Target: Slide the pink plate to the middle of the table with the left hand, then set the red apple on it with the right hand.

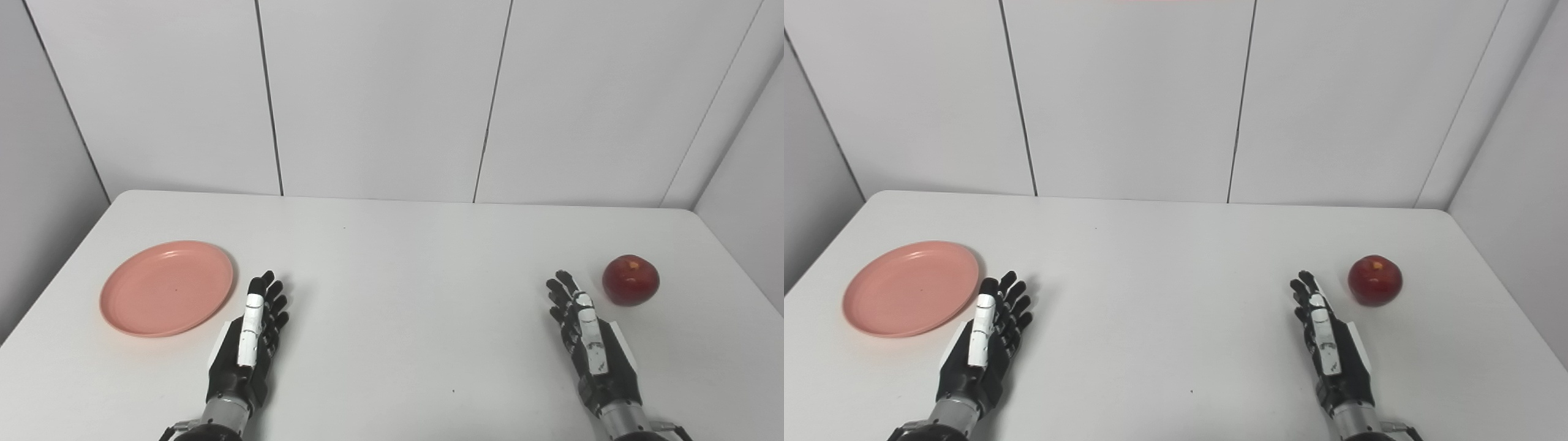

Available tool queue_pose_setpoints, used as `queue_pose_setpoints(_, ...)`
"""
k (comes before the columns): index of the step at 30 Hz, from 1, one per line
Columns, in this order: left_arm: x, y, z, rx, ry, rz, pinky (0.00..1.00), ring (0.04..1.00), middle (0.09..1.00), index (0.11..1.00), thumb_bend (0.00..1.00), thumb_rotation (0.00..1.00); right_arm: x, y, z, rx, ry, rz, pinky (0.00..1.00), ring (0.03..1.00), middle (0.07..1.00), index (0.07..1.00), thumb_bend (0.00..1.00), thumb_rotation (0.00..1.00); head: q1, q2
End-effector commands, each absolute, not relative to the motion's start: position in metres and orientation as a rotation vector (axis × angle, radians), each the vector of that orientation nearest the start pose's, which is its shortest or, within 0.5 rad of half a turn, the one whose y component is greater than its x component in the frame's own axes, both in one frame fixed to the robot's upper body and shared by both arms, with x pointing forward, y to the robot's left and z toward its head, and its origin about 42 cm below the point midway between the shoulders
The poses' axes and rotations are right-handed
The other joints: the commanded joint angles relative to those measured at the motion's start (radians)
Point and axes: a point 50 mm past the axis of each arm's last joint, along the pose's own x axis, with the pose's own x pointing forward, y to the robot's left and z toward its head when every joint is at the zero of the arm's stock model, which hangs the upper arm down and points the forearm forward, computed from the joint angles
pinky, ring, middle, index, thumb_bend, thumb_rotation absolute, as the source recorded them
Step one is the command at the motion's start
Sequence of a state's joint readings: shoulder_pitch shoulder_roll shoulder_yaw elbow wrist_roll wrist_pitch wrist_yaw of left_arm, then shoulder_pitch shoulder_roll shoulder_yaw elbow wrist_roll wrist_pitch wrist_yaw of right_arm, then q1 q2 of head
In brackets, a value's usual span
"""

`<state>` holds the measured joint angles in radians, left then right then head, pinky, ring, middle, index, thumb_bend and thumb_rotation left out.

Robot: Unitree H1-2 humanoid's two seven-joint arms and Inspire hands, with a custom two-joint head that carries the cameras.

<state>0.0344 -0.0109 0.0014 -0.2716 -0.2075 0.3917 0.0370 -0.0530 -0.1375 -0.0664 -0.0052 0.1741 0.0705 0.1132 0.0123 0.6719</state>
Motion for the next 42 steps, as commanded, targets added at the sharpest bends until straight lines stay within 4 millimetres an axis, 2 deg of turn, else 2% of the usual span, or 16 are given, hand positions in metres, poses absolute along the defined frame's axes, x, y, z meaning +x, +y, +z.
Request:
queue_pose_setpoints(1, 0.2604, 0.1996, 0.1359, -0.227, 0.148, -0.022, 1.00, 1.000, 1.000, 1.000, 0.77, 0.97, 0.3057, -0.2598, 0.1136, 0.044, 0.020, 0.091, 1.00, 0.972, 0.933, 0.951, 0.87, 1.00, 0.001, 0.000)
queue_pose_setpoints(42, 0.2609, 0.1982, 0.1369, -0.222, 0.158, -0.026, 1.00, 1.000, 1.000, 1.000, 0.77, 0.98, 0.3049, -0.2601, 0.1141, 0.047, 0.024, 0.092, 1.00, 0.968, 0.933, 0.948, 0.88, 1.00, 0.011, -0.001)
